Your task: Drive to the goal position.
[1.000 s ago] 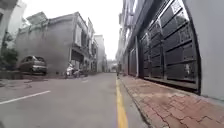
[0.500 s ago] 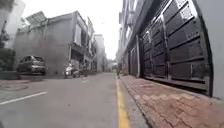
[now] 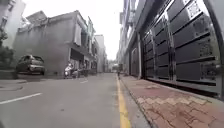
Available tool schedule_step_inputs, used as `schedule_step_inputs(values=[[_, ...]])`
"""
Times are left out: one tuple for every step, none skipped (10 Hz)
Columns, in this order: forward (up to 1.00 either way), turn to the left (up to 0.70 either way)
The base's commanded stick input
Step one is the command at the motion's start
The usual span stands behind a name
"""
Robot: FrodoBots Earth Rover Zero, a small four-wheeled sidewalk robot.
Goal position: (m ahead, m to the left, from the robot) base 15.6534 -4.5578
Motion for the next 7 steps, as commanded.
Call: schedule_step_inputs(values=[[0.5, 0.0], [0.5, 0.0], [0.5, 0.0], [0.5, 0.0], [0.5, 0.0], [0.5, 0.0], [0.5, 0.0]])
